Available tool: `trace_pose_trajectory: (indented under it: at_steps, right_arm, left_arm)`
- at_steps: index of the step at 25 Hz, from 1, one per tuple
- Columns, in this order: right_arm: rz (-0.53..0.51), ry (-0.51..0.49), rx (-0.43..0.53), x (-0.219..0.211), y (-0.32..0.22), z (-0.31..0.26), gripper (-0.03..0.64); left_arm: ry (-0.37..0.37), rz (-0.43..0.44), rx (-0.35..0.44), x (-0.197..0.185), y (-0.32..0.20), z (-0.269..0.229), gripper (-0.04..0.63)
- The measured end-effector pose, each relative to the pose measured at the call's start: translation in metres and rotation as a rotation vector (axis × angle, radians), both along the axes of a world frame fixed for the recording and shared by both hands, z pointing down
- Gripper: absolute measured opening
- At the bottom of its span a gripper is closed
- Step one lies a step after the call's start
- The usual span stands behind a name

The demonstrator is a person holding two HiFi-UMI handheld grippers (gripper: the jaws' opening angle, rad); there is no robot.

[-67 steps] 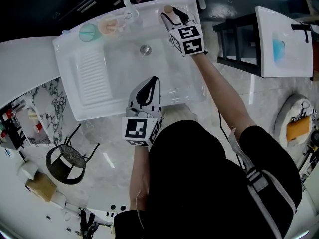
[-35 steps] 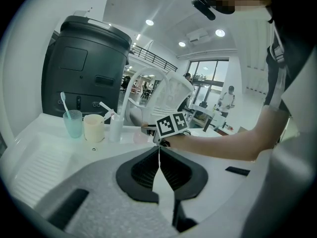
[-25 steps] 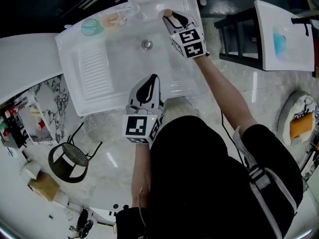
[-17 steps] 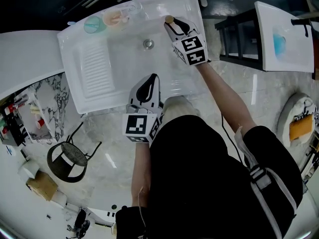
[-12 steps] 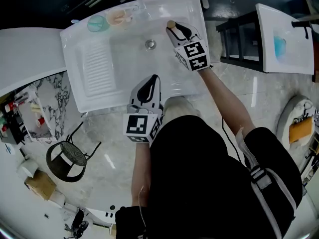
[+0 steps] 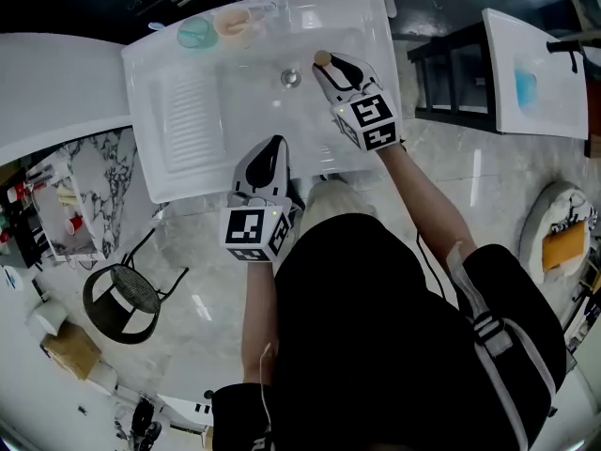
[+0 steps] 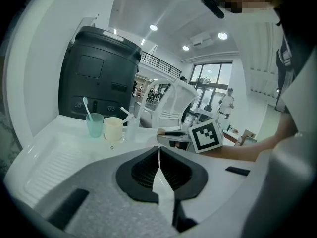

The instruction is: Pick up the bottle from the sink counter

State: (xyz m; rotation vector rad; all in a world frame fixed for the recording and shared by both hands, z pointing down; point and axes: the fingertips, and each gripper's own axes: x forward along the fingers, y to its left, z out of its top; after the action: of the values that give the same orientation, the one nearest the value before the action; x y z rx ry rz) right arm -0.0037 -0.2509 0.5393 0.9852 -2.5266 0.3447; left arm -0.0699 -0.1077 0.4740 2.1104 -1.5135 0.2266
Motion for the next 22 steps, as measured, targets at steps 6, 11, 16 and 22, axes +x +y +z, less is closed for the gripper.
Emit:
trace_pose_trajectory:
  at_steps: [6,11,16,22]
  right_arm:
    - [-0.002,-0.015,0.007,-0.010,0.031,-0.023,0.117]
    - [0.002,-0.027,0.030,-0.018,0.057,-0.044,0.117]
    - [0.005,-0.033,0.041,-0.030,0.088,-0.062,0.117]
    - [0.005,-0.033,0.046,-0.045,0.125,-0.079,0.117]
  left_arm:
    - [-0.006,-0.015,0.021,-0.031,0.012,-0.007,0.020]
    - [0.003,-0.014,0.052,-0.047,0.025,-0.015,0.020]
    - [0.013,-0.007,0.061,-0.064,0.046,-0.016,0.020]
    - [0.011,0.017,0.074,-0.081,0.064,-0.019,0.020]
